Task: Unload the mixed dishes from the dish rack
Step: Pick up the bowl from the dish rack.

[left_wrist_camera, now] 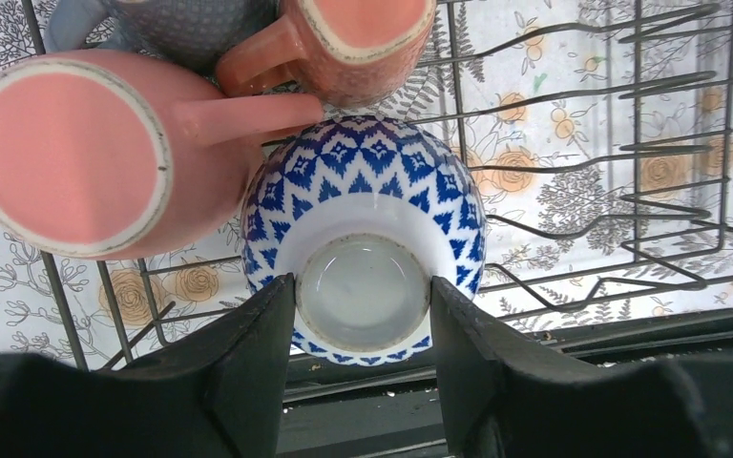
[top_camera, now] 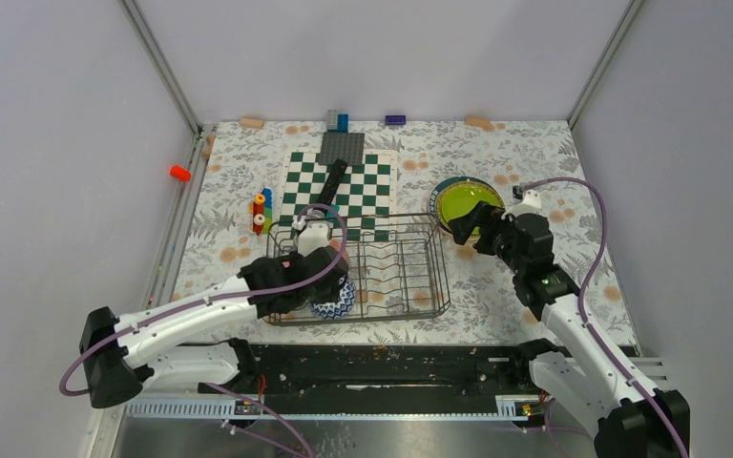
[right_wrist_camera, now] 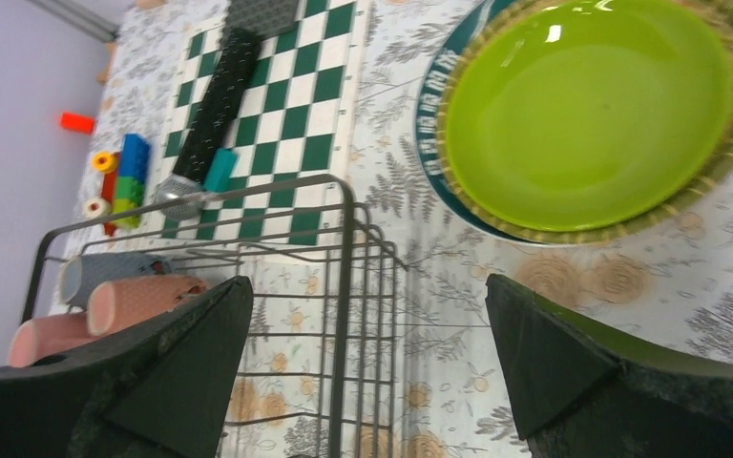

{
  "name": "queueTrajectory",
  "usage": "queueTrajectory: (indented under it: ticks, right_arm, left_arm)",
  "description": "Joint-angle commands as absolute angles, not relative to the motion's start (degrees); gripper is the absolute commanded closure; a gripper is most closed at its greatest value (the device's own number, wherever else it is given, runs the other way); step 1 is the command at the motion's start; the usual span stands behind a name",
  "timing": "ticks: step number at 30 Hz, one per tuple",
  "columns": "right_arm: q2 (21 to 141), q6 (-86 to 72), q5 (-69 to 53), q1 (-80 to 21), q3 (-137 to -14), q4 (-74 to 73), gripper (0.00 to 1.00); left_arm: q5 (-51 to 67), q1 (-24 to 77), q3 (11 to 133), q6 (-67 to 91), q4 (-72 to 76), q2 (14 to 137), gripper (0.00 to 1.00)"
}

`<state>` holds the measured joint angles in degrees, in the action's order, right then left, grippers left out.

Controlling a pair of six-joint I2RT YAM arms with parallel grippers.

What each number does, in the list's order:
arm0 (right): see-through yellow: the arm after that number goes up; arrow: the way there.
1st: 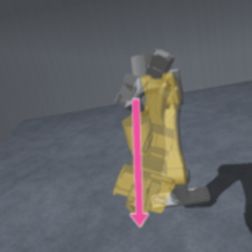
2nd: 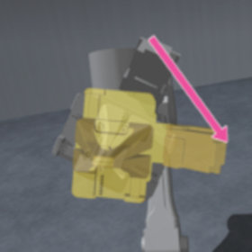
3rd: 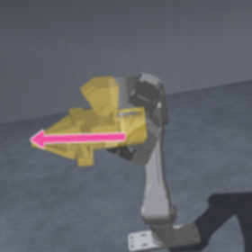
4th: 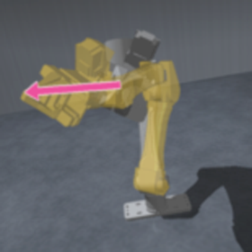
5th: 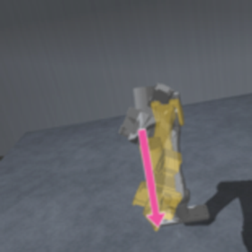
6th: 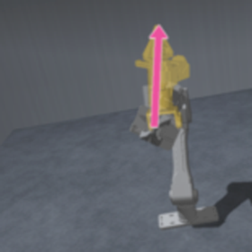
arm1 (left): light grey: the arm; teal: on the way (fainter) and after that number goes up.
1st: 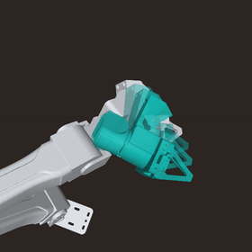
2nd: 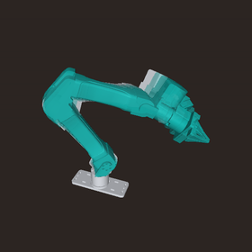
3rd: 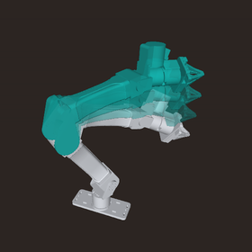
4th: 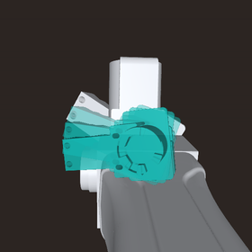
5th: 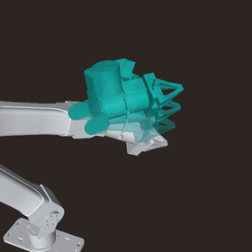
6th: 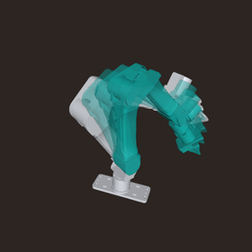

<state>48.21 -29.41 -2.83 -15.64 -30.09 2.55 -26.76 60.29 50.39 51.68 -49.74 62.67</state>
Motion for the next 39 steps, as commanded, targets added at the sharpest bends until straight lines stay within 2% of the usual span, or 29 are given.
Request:
queueTrajectory:
  ticks: [1, 15, 26, 39]
  right_arm:
    - [48.07, -30.15, -13.36, -15.82, -29.3, 11.48, 0.0]
    - [57.76, -43.0, -41.8, -16.1, -28.57, 32.93, 0.0]
    - [55.14, -40.42, -40.57, -19.83, -29.79, 27.81, 0.0]
    - [60.47, -44.14, -41.13, -25.11, -32.76, 26.9, 0.01]
  left_arm:
    - [-29.37, 60.47, 49.72, 51.05, -45.72, 58.16, 1.0]
    - [-25.98, 60.51, 41.59, 46.13, -35.2, 44.42, 1.0]
    - [-19.06, 60.47, 39.57, 44.62, -26.77, 42.91, 1.0]
    - [-21.05, 60.47, 40.43, 42.23, -17.52, 41.83, 1.0]
